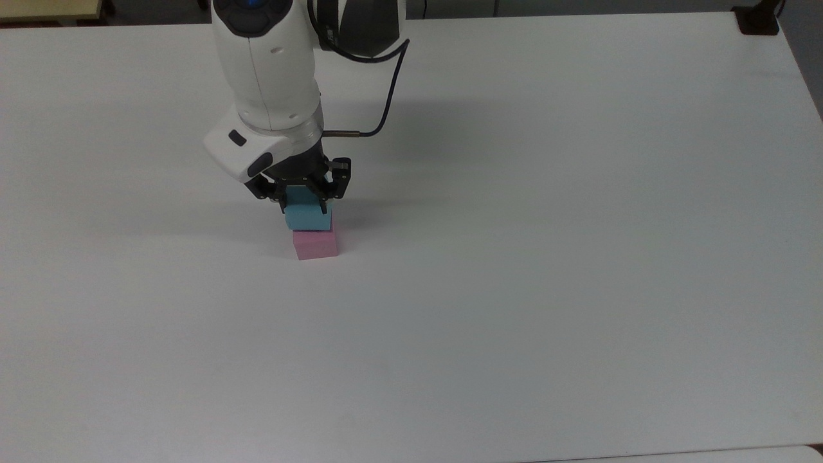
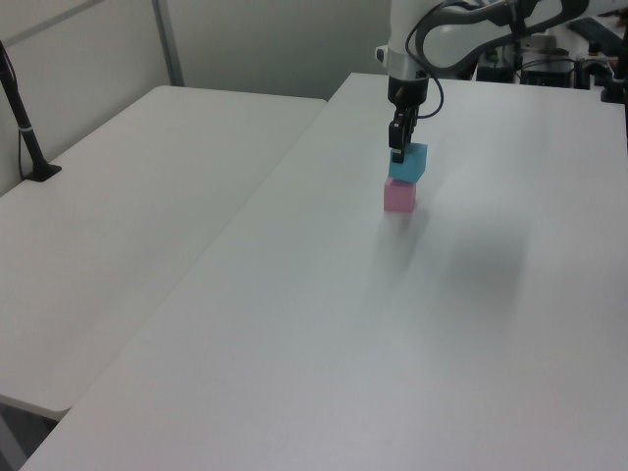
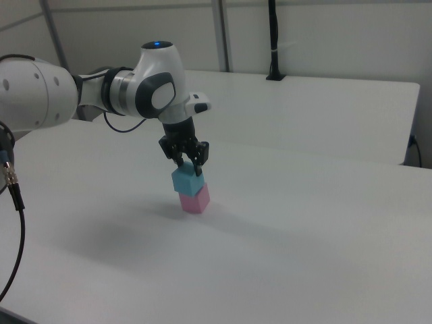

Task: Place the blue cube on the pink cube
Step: 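Lower the light-blue cube onto the pink cube's top face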

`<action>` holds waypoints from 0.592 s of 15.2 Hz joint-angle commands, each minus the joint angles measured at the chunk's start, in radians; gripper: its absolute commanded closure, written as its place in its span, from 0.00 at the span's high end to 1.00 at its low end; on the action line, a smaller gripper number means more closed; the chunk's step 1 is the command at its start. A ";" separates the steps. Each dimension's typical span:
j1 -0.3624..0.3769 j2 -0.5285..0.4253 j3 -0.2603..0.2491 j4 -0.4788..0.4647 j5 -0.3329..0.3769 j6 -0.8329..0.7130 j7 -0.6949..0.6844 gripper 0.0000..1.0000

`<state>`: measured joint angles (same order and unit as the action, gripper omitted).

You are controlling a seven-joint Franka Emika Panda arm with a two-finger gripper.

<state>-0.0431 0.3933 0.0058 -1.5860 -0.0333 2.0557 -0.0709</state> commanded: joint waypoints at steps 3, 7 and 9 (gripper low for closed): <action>0.020 0.019 0.002 0.006 -0.049 0.015 0.065 0.36; 0.019 0.019 0.002 0.006 -0.053 0.050 0.071 0.36; 0.019 0.019 0.002 0.006 -0.054 0.057 0.089 0.36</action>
<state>-0.0295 0.4091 0.0071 -1.5852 -0.0665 2.0851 -0.0256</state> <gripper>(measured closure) 0.476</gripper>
